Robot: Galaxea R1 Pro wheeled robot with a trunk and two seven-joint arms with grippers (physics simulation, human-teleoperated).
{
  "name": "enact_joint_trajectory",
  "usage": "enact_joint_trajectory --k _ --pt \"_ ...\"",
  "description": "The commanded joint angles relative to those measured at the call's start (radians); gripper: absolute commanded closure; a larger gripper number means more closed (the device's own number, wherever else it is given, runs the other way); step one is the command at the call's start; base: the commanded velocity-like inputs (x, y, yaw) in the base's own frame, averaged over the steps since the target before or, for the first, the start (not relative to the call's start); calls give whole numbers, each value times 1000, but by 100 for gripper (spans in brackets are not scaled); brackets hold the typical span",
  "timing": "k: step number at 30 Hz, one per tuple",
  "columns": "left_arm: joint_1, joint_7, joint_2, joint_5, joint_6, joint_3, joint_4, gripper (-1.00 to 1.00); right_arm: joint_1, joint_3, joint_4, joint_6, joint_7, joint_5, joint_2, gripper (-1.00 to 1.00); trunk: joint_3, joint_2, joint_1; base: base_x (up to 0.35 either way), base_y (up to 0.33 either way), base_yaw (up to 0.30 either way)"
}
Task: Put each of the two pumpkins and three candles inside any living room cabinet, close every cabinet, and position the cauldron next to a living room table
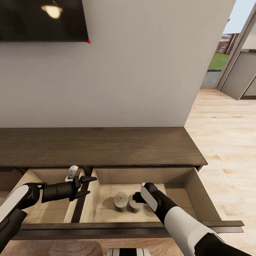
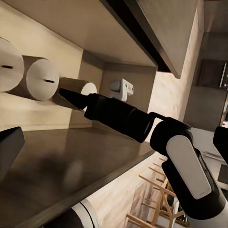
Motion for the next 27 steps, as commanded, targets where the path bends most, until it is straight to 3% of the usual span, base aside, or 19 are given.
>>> enact_joint_trajectory --k 1,4,27 --pt "-1 9 1 11 0 0 -1 -100 -1 4 -1 2 -9 -8 0 -100 -1 0 0 0 0 0" --pt "-1 9 1 11 0 0 -1 -100 -1 8 -1 2 -9 -9 0 -100 -1 0 0 0 0 0" --pt "-1 11 2 11 -1 -1 2 -100 -1 9 -5 0 -7 -11 0 -100 88 5 -11 0 0 0"
